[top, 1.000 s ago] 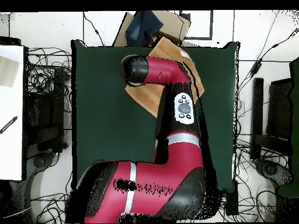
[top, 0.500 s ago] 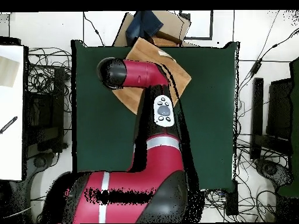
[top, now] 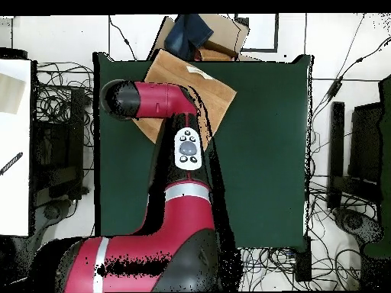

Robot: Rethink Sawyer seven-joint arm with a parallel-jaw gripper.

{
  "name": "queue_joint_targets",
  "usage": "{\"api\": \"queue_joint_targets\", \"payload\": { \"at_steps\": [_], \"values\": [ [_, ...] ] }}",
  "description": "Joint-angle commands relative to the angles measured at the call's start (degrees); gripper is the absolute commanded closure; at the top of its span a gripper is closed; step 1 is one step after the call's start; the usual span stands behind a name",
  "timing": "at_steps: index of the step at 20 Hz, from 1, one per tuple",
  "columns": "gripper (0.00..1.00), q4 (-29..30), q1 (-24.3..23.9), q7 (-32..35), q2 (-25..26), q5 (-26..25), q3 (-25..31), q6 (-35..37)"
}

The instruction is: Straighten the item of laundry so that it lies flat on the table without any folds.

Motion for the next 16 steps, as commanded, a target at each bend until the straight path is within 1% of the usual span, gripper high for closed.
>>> {"api": "queue_joint_targets", "payload": {
  "at_steps": [1,2,4,6,9,13,16],
  "values": [
    [1.0,8.4,-0.3,15.0,-0.1,2.8,-0.3,-4.4],
    [0.0,8.1,-1.0,13.4,0.1,2.5,0.3,-4.7],
    [0.0,8.5,-1.5,12.2,-0.1,1.3,0.7,-7.9],
    [0.0,6.7,-3.2,9.0,1.2,1.1,1.7,-5.5],
    [0.0,7.0,-5.0,5.7,1.4,0.5,3.3,-5.1],
    [0.0,6.5,-4.0,6.9,1.0,0.1,2.1,-4.7],
    [0.0,5.7,-4.5,6.2,1.3,-0.1,2.3,-3.7]
  ]
}}
